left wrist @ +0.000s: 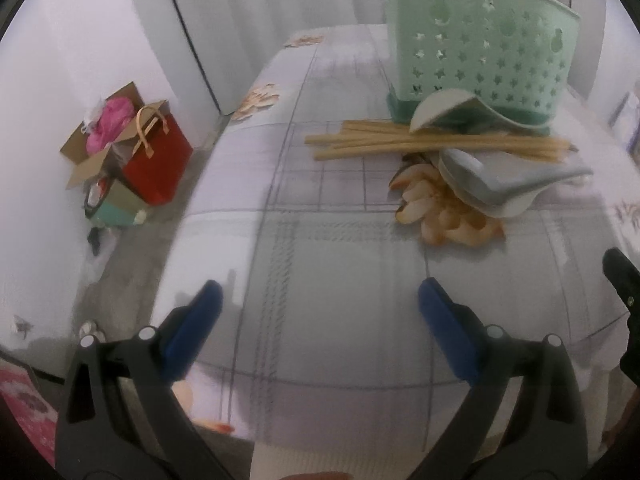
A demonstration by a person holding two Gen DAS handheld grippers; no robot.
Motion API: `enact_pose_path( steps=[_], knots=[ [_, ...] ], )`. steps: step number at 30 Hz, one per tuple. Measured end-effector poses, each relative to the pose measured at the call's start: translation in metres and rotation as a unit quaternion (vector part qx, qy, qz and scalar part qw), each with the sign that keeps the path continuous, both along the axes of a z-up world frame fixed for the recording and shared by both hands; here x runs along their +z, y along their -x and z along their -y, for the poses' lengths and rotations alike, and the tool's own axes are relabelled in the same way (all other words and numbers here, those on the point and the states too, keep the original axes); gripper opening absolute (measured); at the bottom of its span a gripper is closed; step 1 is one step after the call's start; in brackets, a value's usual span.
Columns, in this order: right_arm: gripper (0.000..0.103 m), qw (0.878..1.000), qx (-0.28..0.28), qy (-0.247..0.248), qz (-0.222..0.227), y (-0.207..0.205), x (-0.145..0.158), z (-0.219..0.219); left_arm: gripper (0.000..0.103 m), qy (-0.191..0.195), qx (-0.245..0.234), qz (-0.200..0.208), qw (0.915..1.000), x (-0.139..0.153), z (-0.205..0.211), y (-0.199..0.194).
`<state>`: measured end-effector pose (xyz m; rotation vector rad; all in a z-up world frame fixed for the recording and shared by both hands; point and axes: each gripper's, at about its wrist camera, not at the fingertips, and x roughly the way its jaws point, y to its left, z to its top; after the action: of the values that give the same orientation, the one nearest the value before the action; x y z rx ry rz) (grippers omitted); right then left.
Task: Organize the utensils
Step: 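Reach the left gripper to the metal spoon and grasp its handle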
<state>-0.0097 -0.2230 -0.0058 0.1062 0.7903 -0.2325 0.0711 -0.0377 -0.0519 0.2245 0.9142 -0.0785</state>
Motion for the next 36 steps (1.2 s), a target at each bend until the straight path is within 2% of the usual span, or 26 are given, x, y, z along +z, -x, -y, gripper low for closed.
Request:
enact_pose_path(
  steps=[3, 6, 13, 18, 20, 22, 24, 26, 29, 30, 31, 36],
  knots=[
    [0.098, 1.0, 0.01, -0.008, -0.007, -0.006, -0.007, -0.001, 0.096, 0.013, 0.002, -0.001, 0.9999, -0.001, -0.003, 0.0],
    [0.098, 1.0, 0.02, -0.017, -0.015, -0.012, -0.014, -0.002, 0.096, 0.069, 0.026, -0.022, 0.997, -0.005, -0.019, -0.007],
    [0.098, 0.999, 0.026, -0.025, -0.026, -0.021, -0.022, -0.003, 0.096, 0.07, 0.026, -0.004, 0.9972, -0.009, -0.016, -0.004],
    [0.098, 0.999, 0.028, -0.024, -0.021, -0.023, -0.023, -0.004, 0.096, 0.052, 0.019, 0.014, 0.9983, -0.007, -0.01, 0.004],
    [0.098, 0.999, 0.03, -0.024, -0.02, -0.025, -0.023, -0.004, 0.096, 0.032, 0.006, 0.025, 0.9992, -0.005, -0.004, 0.009],
    [0.098, 0.999, 0.032, -0.024, -0.019, -0.025, -0.023, -0.004, 0.096, 0.002, -0.02, 0.02, 0.9996, 0.0, 0.003, 0.008],
    [0.098, 0.999, 0.034, -0.024, -0.018, -0.025, -0.022, -0.004, 0.096, -0.011, -0.039, 0.02, 0.999, 0.007, 0.008, 0.004],
    [0.098, 0.999, 0.035, -0.023, -0.016, -0.025, -0.023, -0.003, 0.096, 0.032, -0.04, 0.058, 0.997, 0.025, 0.005, 0.004],
    [0.098, 0.999, 0.035, -0.022, -0.013, -0.028, -0.023, -0.004, 0.094, 0.102, -0.058, 0.065, 0.991, 0.042, 0.007, -0.005],
    [0.098, 0.999, 0.035, -0.022, -0.013, -0.028, -0.024, -0.004, 0.093, 0.109, -0.062, 0.062, 0.9901, 0.044, 0.009, -0.009],
    [0.098, 0.999, 0.035, -0.021, -0.012, -0.028, -0.024, -0.004, 0.083, 0.118, -0.071, 0.062, 0.9886, 0.046, 0.015, -0.014],
    [0.098, 0.999, 0.036, -0.021, -0.011, -0.029, -0.024, -0.004, 0.047, 0.139, -0.103, 0.027, 0.9846, 0.037, 0.032, -0.033]
  ],
)
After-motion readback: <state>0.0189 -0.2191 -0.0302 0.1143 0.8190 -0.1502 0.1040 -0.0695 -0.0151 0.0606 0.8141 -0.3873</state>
